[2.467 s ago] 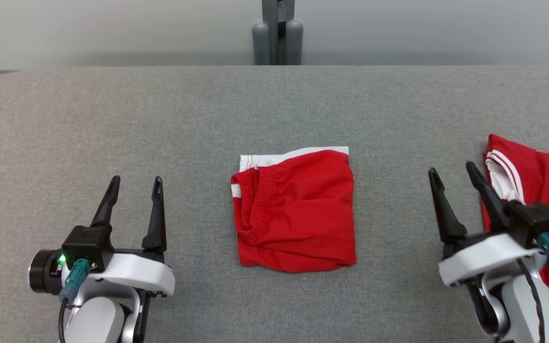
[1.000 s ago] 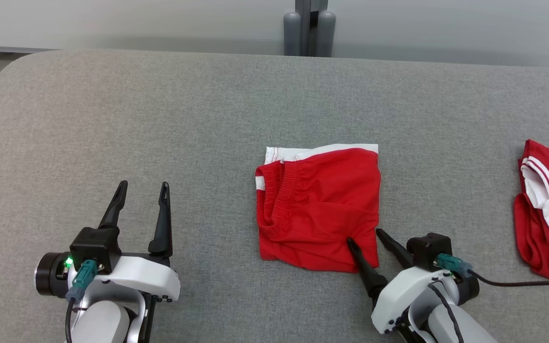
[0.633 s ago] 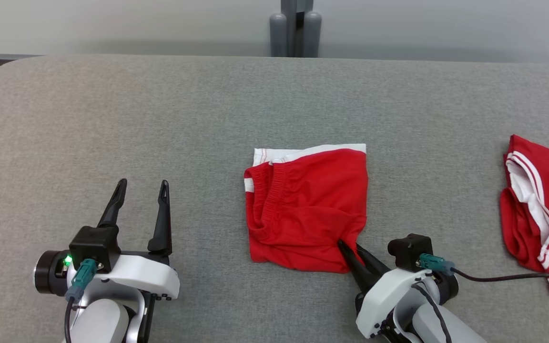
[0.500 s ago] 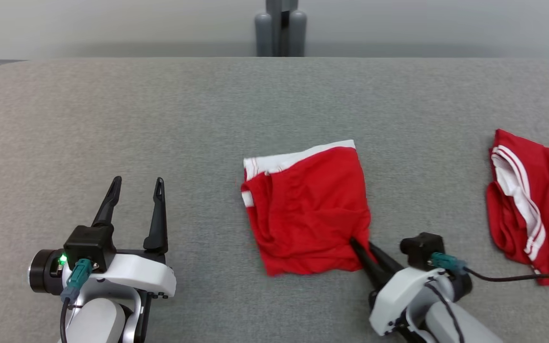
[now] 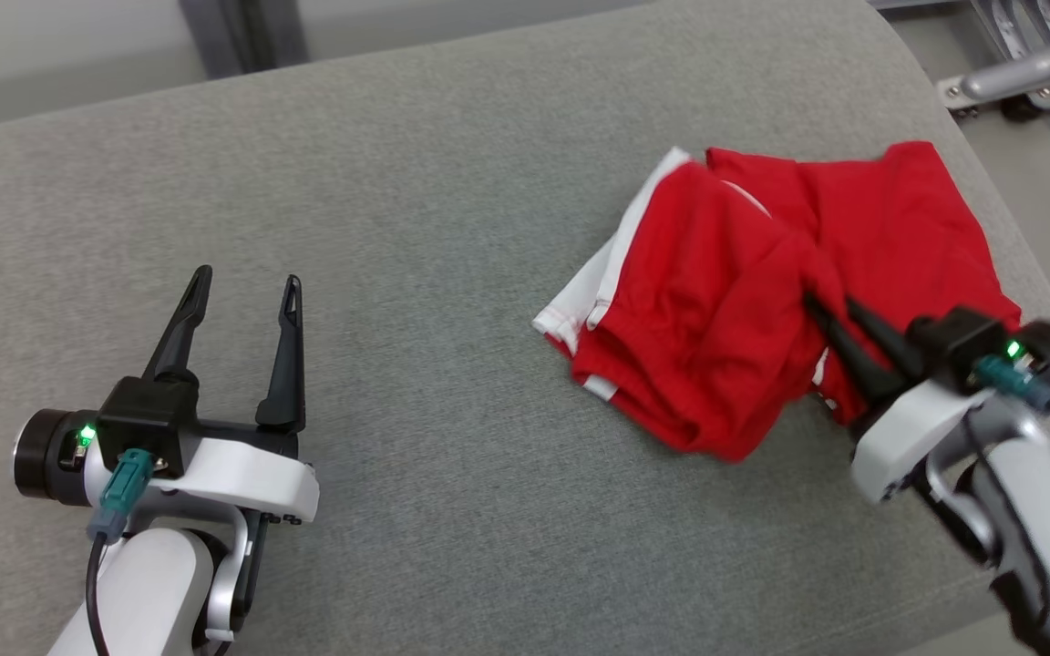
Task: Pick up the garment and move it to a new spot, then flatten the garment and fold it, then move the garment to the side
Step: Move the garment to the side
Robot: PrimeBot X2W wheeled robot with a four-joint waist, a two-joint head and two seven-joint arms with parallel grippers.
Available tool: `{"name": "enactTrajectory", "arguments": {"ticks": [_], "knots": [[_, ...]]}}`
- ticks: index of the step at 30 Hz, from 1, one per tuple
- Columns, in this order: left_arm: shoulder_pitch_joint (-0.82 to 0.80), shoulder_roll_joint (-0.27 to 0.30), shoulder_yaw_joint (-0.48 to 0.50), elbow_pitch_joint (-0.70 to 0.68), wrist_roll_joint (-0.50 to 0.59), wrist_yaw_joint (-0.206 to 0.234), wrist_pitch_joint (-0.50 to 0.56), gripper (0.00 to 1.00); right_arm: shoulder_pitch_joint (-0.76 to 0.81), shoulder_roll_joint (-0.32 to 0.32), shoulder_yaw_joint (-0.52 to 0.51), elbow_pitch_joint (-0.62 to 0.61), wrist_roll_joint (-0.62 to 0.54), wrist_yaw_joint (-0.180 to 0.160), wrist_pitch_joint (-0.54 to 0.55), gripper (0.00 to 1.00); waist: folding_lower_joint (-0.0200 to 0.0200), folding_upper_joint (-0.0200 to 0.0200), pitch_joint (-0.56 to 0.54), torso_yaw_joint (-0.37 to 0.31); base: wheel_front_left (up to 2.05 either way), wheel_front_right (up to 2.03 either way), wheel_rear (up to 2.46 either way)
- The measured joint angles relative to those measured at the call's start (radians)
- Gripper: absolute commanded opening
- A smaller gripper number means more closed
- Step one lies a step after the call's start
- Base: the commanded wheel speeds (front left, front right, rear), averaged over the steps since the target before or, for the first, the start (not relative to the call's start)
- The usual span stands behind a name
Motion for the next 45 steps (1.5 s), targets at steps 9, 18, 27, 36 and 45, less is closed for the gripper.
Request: {"name": "enactTrajectory", "arguments": {"ticks": [9,18,27,36,45], "knots": [[-0.021,0.008,-0.019,-0.004,0.01,-0.007,0.012,1.0,-0.056,-0.066,-0.192,-0.006,0.016,0.0,0.042,0.0,0.0,0.0,0.059,-0.055,0.0,0.0,0.0],[-0.041,0.008,-0.031,0.002,0.011,-0.016,0.012,1.0,-0.053,-0.037,-0.28,0.199,0.059,0.0,0.021,0.4,-0.0001,0.0,0.085,-0.048,0.0,0.0,0.0],[-0.049,0.007,-0.034,0.014,0.005,-0.016,0.0,1.0,-0.056,-0.011,-0.423,0.303,0.048,0.0,-0.075,1.0,0.0,0.0,0.067,-0.028,0.0,0.0,0.0],[-0.031,-0.01,-0.021,0.027,-0.019,0.003,-0.031,1.0,0.075,0.103,-0.557,-0.011,-0.06,0.0,-0.109,1.0,0.0,0.0,-0.004,0.032,0.0,0.0,0.0],[0.013,-0.026,0.031,0.02,-0.052,0.04,-0.068,1.0,0.171,0.223,-0.521,-0.327,-0.14,0.0,-0.056,1.0,0.0,0.0,-0.066,0.157,0.0,0.0,0.0]]}}
